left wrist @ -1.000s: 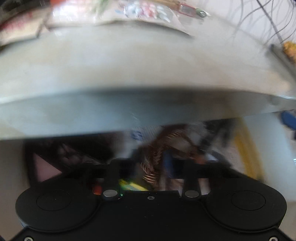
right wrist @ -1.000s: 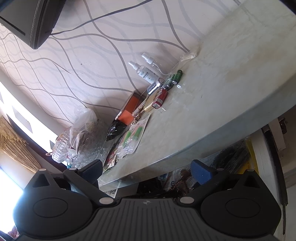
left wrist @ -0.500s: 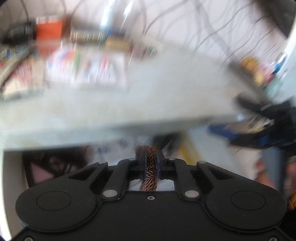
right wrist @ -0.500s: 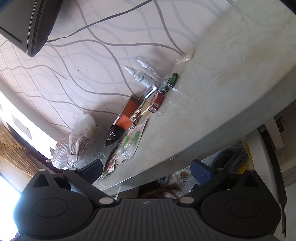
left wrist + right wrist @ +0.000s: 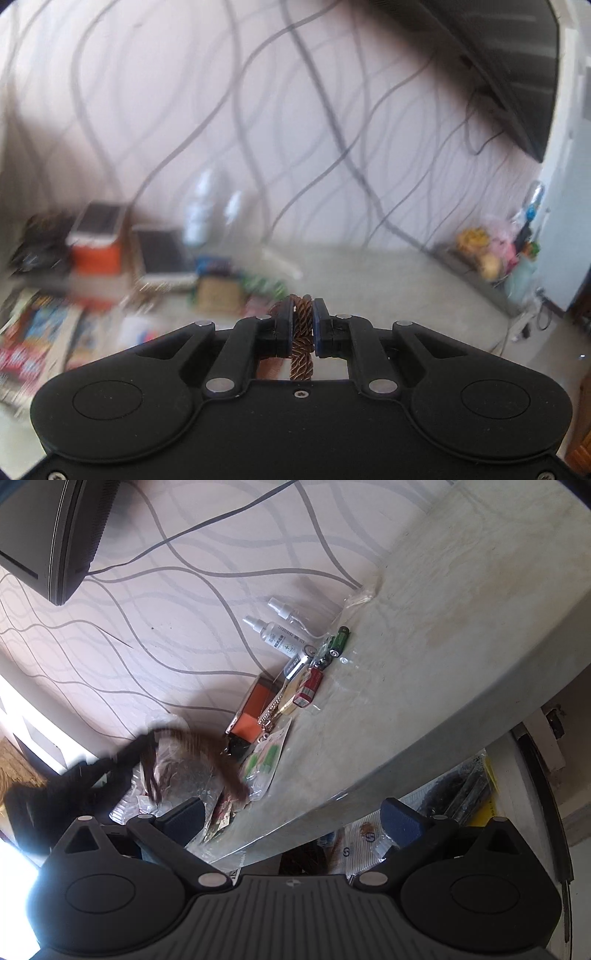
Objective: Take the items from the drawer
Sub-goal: 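Place the tassel cord on the countertop by the bottles and open the left gripper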
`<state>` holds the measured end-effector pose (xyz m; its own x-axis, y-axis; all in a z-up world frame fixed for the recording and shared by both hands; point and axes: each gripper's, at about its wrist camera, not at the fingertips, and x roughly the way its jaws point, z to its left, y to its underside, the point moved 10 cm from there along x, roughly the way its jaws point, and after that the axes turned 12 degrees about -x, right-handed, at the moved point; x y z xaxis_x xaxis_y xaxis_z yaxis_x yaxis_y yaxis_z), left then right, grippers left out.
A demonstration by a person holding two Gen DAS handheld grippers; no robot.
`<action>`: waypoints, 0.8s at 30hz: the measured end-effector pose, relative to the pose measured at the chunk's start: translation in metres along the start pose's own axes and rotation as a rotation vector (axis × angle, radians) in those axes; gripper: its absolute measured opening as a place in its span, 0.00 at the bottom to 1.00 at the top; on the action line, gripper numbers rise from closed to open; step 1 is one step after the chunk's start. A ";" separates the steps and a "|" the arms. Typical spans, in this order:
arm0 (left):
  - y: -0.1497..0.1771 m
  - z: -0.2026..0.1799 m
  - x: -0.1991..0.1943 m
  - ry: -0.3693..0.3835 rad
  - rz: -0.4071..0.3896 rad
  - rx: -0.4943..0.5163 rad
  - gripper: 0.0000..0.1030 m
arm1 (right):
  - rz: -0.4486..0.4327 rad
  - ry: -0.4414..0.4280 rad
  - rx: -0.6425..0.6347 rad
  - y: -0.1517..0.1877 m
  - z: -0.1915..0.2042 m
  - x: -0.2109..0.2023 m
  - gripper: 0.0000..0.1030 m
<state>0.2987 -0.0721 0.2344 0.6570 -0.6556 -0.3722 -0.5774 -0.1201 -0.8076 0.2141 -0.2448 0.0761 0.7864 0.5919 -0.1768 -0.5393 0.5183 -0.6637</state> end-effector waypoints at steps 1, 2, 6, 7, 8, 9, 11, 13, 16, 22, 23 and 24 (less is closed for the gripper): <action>-0.004 -0.006 0.010 0.016 -0.003 0.012 0.10 | -0.001 -0.001 0.002 0.000 0.000 0.000 1.00; -0.006 -0.012 0.021 0.033 -0.003 0.020 0.10 | -0.002 -0.002 0.003 0.000 0.000 -0.001 1.00; -0.016 -0.025 0.079 0.055 0.006 -0.019 0.10 | -0.007 -0.005 0.010 -0.001 -0.001 -0.002 1.00; -0.020 -0.028 0.096 0.050 0.009 -0.035 0.10 | -0.008 -0.006 0.011 -0.001 -0.001 -0.002 1.00; -0.024 -0.031 0.112 0.044 0.011 -0.047 0.10 | -0.009 -0.007 0.013 -0.001 -0.002 -0.002 1.00; -0.027 -0.032 0.128 0.033 0.013 -0.059 0.10 | -0.010 -0.007 0.014 -0.001 -0.002 -0.002 1.00; -0.030 -0.028 0.160 0.010 0.030 -0.088 0.10 | -0.013 -0.009 0.017 -0.001 -0.002 -0.003 1.00; -0.031 -0.024 0.189 -0.012 0.050 -0.109 0.10 | -0.015 -0.011 0.021 -0.002 -0.003 -0.004 1.00; -0.029 -0.011 0.221 -0.104 0.050 -0.100 0.10 | -0.018 -0.013 0.025 -0.002 -0.003 -0.004 1.00; -0.017 0.030 0.239 -0.280 0.035 -0.186 0.48 | -0.025 -0.018 0.035 -0.003 -0.004 -0.006 1.00; -0.016 0.035 0.237 -0.302 0.022 -0.193 0.61 | -0.027 -0.019 0.036 -0.003 -0.004 -0.006 1.00; -0.015 0.039 0.233 -0.310 0.011 -0.200 0.62 | -0.028 -0.020 0.038 -0.003 -0.005 -0.007 1.00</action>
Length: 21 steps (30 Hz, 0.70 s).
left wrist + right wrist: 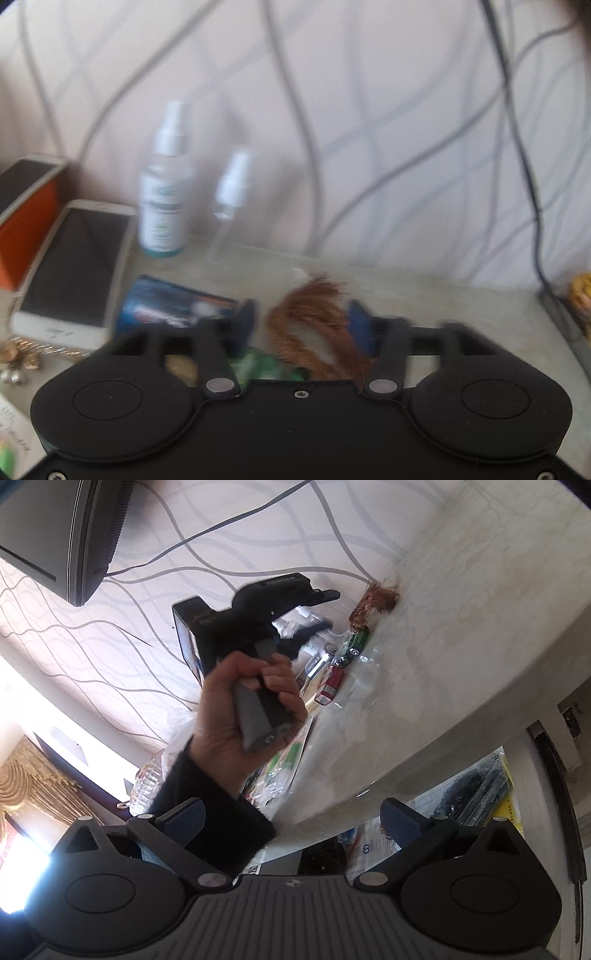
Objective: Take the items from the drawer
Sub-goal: 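Place the tassel cord on the countertop by the bottles and open the left gripper, then lower the open left gripper into the drawer over the cotton swab pack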
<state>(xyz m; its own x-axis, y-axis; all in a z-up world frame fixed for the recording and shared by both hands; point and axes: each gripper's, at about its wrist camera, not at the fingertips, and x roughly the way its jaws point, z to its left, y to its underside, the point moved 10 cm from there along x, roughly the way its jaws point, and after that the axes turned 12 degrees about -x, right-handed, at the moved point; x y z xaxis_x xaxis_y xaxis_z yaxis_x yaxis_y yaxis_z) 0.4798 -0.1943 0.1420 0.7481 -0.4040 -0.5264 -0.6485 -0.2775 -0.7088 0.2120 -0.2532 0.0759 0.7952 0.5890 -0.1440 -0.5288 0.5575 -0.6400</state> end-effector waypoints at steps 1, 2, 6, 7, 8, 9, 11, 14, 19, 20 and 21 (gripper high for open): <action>0.000 0.003 -0.004 0.008 -0.005 -0.010 0.62 | -0.001 -0.001 0.002 0.000 0.000 0.000 1.00; 0.000 0.005 -0.011 0.028 -0.007 -0.019 0.62 | -0.002 -0.002 0.003 0.000 0.000 -0.001 1.00; 0.020 -0.002 -0.057 0.163 0.029 0.027 0.62 | -0.007 -0.005 0.010 -0.001 -0.001 -0.002 1.00; 0.031 -0.004 -0.074 0.197 0.051 0.065 0.62 | -0.008 -0.006 0.011 -0.001 -0.001 -0.002 1.00; 0.044 -0.005 -0.092 0.232 0.074 0.104 0.62 | -0.009 -0.007 0.013 -0.001 -0.001 -0.002 1.00; 0.057 -0.005 -0.110 0.266 0.101 0.144 0.63 | -0.010 -0.007 0.014 -0.001 -0.002 -0.003 1.00; 0.084 -0.002 -0.144 0.328 0.158 0.219 0.63 | -0.013 -0.009 0.017 -0.002 -0.002 -0.003 1.00; 0.123 0.018 -0.187 0.355 0.241 0.319 0.62 | -0.016 -0.012 0.022 -0.002 -0.003 -0.004 1.00; 0.180 0.082 -0.192 0.187 0.420 0.284 0.62 | -0.021 -0.017 0.033 -0.002 -0.003 -0.004 1.00; 0.189 0.097 -0.186 0.140 0.452 0.238 0.62 | -0.022 -0.018 0.035 -0.002 -0.003 -0.004 1.00; 0.196 0.110 -0.179 0.097 0.478 0.190 0.61 | -0.022 -0.019 0.037 -0.002 -0.003 -0.004 1.00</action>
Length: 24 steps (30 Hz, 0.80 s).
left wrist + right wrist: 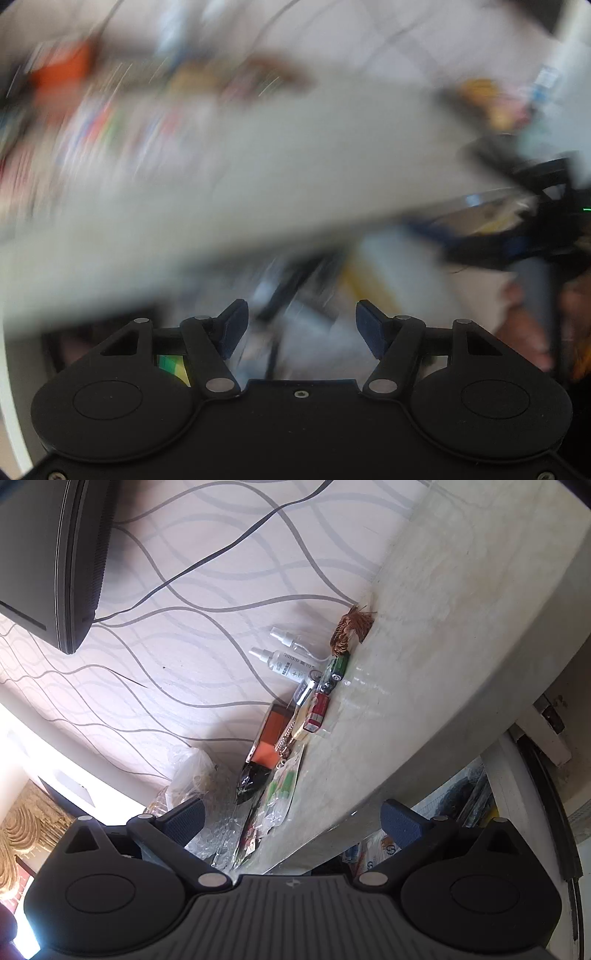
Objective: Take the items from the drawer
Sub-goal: 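Lower the open left gripper into the drawer over the cotton swab pack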
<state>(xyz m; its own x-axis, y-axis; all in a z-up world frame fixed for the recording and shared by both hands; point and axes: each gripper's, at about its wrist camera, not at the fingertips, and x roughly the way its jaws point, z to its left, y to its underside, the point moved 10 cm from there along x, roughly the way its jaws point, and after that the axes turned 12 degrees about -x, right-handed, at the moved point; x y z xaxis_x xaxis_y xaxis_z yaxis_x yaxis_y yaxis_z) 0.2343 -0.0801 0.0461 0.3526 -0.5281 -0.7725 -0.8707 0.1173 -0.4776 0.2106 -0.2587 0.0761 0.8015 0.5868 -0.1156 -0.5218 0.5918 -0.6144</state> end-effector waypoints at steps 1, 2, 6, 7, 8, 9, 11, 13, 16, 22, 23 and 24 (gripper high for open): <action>0.001 0.010 0.008 -0.021 0.015 -0.057 0.61 | -0.001 -0.001 0.002 0.000 0.000 0.000 1.00; 0.003 0.021 0.016 -0.041 0.031 -0.113 0.61 | -0.002 -0.002 0.004 0.000 0.000 0.000 1.00; -0.004 0.049 0.035 -0.124 -0.034 -0.271 0.61 | -0.005 -0.006 0.013 0.000 0.000 0.000 1.00; -0.007 0.053 0.039 -0.144 -0.057 -0.291 0.61 | -0.006 -0.007 0.015 0.000 0.000 0.000 1.00; -0.011 0.055 0.044 -0.160 -0.070 -0.297 0.61 | -0.007 -0.008 0.017 -0.001 0.000 0.000 1.00; -0.015 0.057 0.050 -0.175 -0.082 -0.304 0.62 | -0.008 -0.009 0.019 -0.001 0.000 0.000 1.00; -0.022 0.060 0.060 -0.207 -0.106 -0.317 0.62 | -0.010 -0.011 0.024 -0.001 0.000 -0.001 1.00; -0.030 0.062 0.068 -0.238 -0.134 -0.324 0.62 | -0.012 -0.013 0.028 -0.001 0.000 -0.001 1.00; -0.037 0.053 0.080 -0.257 -0.144 -0.272 0.76 | -0.014 -0.016 0.034 -0.001 0.000 -0.001 1.00; -0.044 0.043 0.092 -0.338 -0.139 -0.210 0.73 | -0.020 -0.022 0.047 -0.001 0.000 -0.001 1.00; -0.046 0.043 0.092 -0.348 -0.142 -0.202 0.59 | -0.021 -0.023 0.049 -0.002 0.000 -0.001 1.00; -0.048 0.044 0.091 -0.362 -0.143 -0.194 0.47 | -0.021 -0.024 0.051 -0.002 0.000 -0.001 1.00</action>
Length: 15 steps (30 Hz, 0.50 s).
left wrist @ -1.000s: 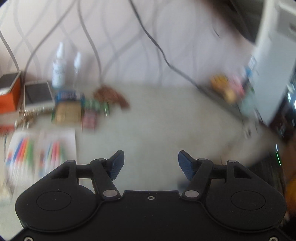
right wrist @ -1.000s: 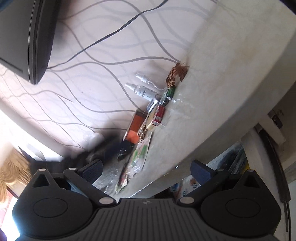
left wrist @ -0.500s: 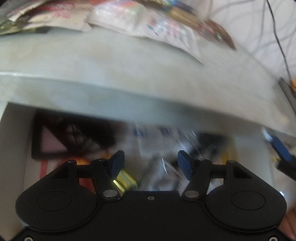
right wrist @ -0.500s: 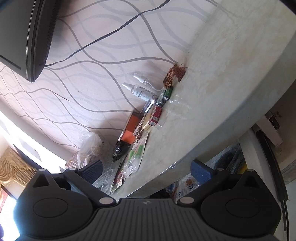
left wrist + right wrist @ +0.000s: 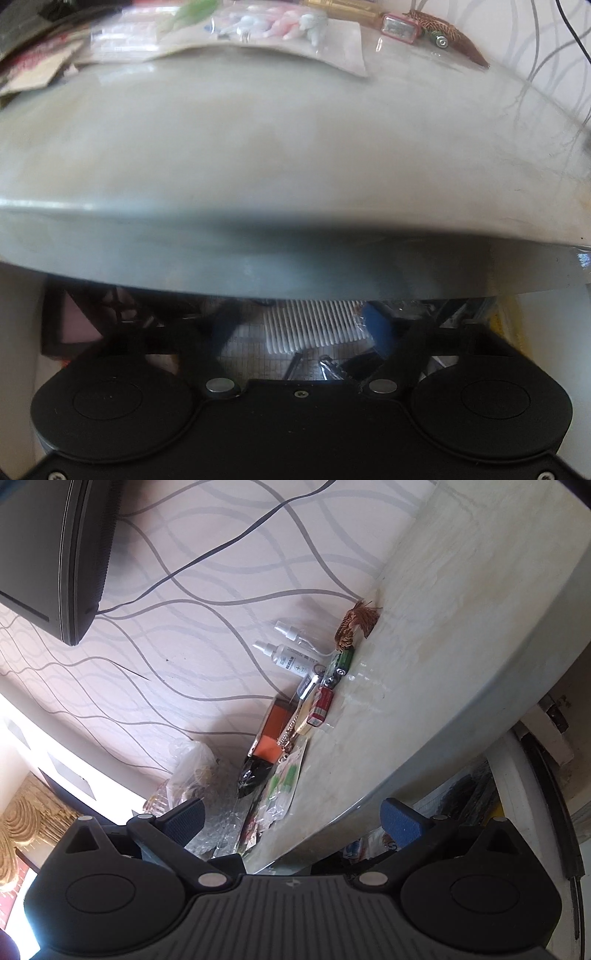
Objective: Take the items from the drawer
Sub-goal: 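Lower the open left gripper into the drawer over the cotton swab pack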
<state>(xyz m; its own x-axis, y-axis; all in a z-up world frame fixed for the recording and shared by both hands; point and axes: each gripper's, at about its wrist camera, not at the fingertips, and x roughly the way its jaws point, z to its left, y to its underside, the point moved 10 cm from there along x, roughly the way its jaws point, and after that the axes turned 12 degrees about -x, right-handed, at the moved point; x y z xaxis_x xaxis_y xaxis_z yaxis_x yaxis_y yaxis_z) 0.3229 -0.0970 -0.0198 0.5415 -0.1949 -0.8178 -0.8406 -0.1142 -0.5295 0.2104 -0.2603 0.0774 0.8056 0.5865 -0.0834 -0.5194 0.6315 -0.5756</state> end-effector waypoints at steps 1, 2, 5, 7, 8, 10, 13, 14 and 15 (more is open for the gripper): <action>-0.002 0.001 0.000 -0.007 -0.002 0.006 0.42 | -0.001 -0.001 0.002 0.000 0.000 0.000 1.00; -0.003 0.001 0.000 -0.005 -0.002 0.008 0.33 | -0.002 -0.002 0.004 0.000 0.000 0.000 1.00; -0.006 0.003 0.000 0.024 0.019 -0.006 0.17 | -0.003 -0.001 0.007 0.000 0.000 0.000 1.00; -0.004 -0.001 0.000 0.058 0.054 0.002 0.09 | -0.005 0.002 0.005 0.000 0.000 0.000 1.00; -0.001 -0.004 -0.001 0.077 0.071 0.013 0.07 | -0.007 0.003 0.005 0.000 0.000 0.000 1.00; 0.007 -0.015 -0.003 0.119 0.112 0.055 0.04 | -0.007 0.008 0.005 0.000 -0.001 0.000 1.00; 0.018 -0.032 -0.005 0.201 0.209 0.090 0.00 | -0.007 0.018 0.003 0.000 -0.001 0.000 1.00; 0.020 -0.037 -0.005 0.224 0.241 0.087 0.00 | -0.011 0.020 0.003 0.000 -0.002 -0.001 1.00; 0.020 -0.039 -0.005 0.237 0.259 0.084 0.01 | -0.012 0.022 0.004 0.000 -0.002 -0.001 1.00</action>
<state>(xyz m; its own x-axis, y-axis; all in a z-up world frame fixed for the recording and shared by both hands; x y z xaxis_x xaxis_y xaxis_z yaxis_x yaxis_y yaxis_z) 0.3026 -0.1364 -0.0178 0.2848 -0.4286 -0.8574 -0.9408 0.0468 -0.3358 0.2104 -0.2622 0.0760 0.8181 0.5673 -0.0941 -0.5103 0.6406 -0.5737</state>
